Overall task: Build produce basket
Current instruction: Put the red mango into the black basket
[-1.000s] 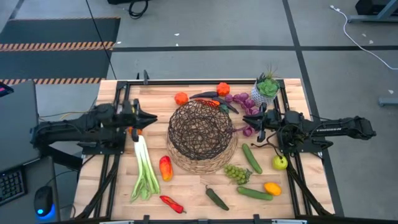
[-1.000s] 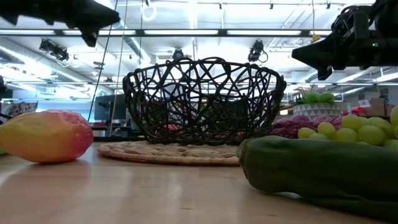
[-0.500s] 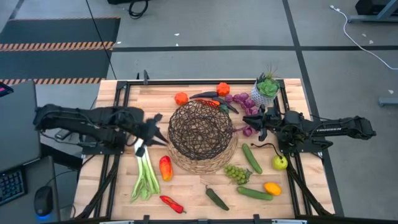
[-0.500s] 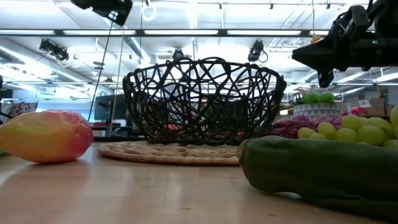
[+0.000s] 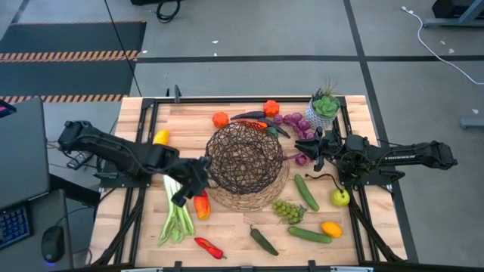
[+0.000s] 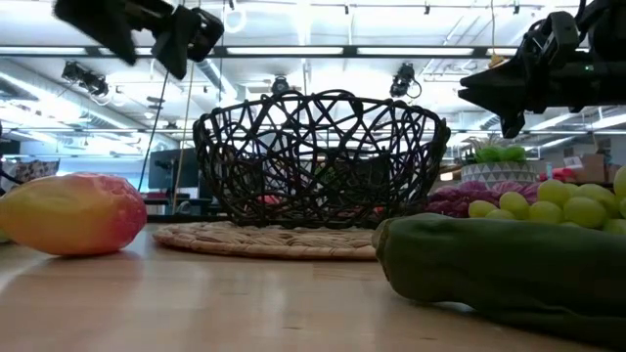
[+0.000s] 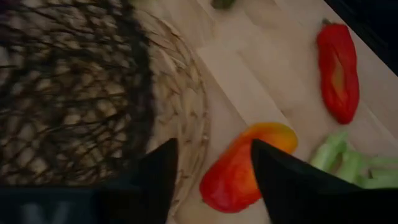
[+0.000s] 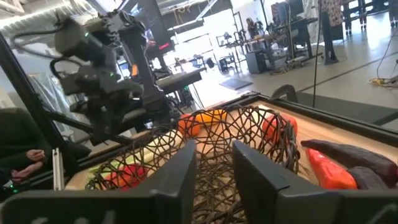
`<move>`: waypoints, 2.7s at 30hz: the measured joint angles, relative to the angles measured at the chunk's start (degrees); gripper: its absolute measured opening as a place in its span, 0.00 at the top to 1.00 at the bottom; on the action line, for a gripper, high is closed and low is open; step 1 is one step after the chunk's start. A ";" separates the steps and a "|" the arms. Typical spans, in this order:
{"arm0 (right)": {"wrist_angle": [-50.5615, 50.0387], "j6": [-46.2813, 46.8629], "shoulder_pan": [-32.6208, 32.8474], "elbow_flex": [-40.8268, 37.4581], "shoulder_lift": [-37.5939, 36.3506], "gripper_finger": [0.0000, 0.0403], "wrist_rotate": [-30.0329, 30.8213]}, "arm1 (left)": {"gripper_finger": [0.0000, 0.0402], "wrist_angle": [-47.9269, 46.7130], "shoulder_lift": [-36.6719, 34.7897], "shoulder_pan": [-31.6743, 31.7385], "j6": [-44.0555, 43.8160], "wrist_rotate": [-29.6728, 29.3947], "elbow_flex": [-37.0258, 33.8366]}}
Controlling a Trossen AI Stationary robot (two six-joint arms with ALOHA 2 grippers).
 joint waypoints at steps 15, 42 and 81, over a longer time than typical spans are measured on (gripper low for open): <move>0.20 -1.27 0.00 0.00 0.00 0.49 0.15 | 0.18 -0.89 13.42 -10.09 7.43 -5.41 0.04; 0.12 -1.00 0.00 0.00 0.00 0.49 -0.68 | 0.37 -4.67 23.57 -10.48 3.17 -9.43 0.04; -0.62 6.46 0.02 0.00 0.00 0.47 1.18 | 0.23 -18.52 23.57 10.34 -28.96 -17.92 35.06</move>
